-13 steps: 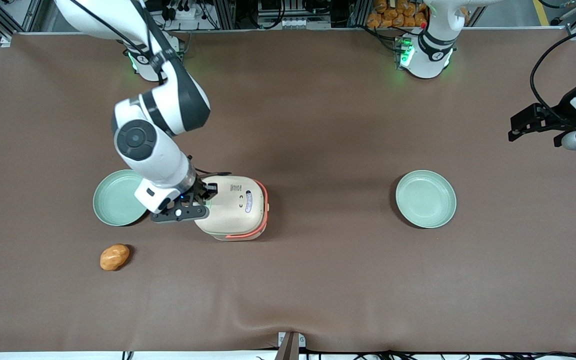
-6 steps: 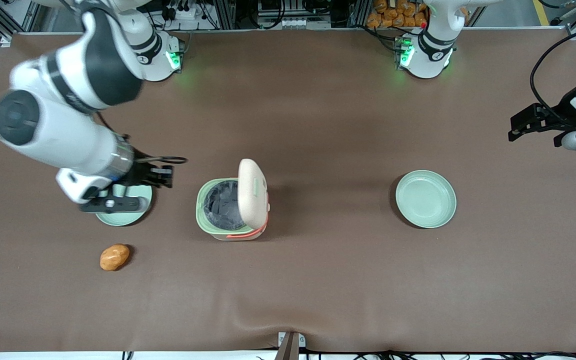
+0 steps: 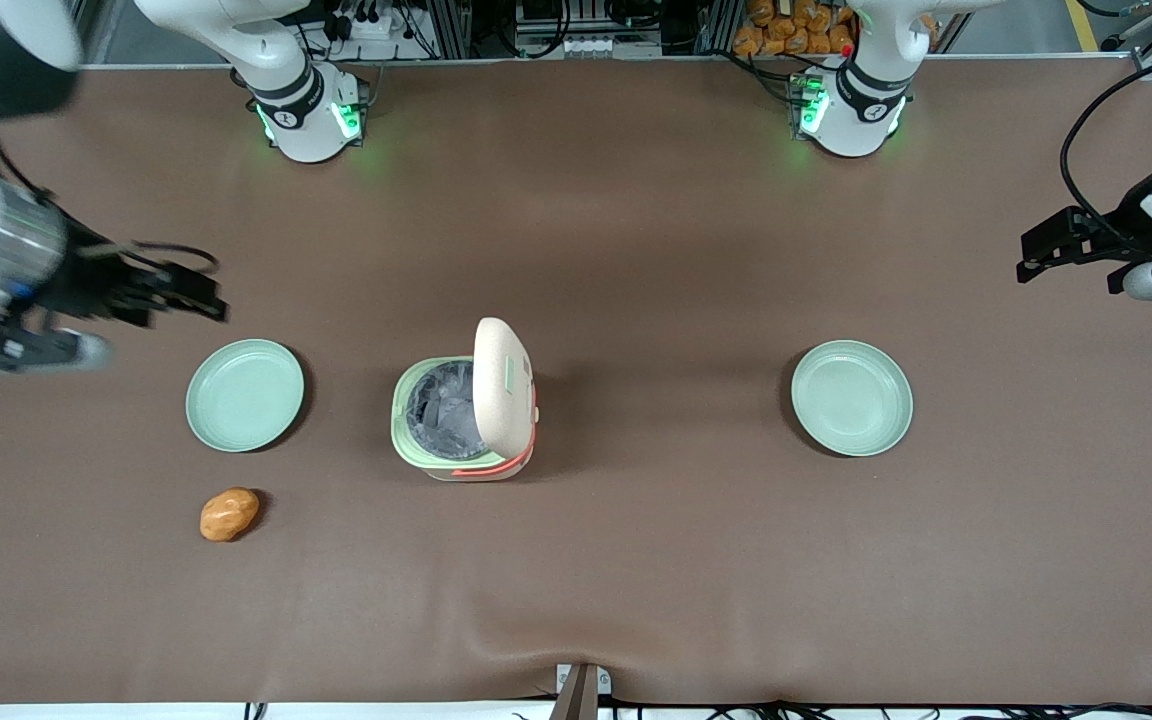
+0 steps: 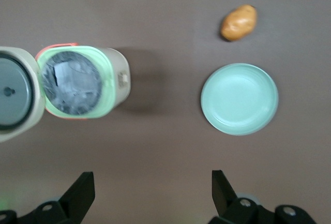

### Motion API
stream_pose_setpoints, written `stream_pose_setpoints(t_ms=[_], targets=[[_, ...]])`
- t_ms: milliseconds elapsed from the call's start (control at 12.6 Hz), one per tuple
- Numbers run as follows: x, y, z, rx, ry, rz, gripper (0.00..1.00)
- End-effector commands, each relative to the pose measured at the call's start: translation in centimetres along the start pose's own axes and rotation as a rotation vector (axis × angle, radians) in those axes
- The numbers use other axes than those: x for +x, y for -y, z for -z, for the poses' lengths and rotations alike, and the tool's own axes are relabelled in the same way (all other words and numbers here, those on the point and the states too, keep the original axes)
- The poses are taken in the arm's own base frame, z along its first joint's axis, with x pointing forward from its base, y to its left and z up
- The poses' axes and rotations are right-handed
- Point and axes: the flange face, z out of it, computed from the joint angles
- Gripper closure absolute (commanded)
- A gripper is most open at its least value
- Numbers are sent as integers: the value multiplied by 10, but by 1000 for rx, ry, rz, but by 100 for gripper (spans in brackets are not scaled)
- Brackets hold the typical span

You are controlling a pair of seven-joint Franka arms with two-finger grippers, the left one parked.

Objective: Press rice cooker button with right arm

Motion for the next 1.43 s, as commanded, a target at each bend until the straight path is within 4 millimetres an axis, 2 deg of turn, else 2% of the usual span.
stream_pose_setpoints(t_ms=[0,238,556,873,1111,1349], targets=[[-38,-24,36,-66,-21,16,0],[-64,-58,37,-101,-20,32,0],[-86,-75,10,-106,-88,83,0],[-83,-76,23,-121,-113,100,0],[-81,-84,23,-123,-112,86,0],[-81,-82,26,-123,-115,88,0]])
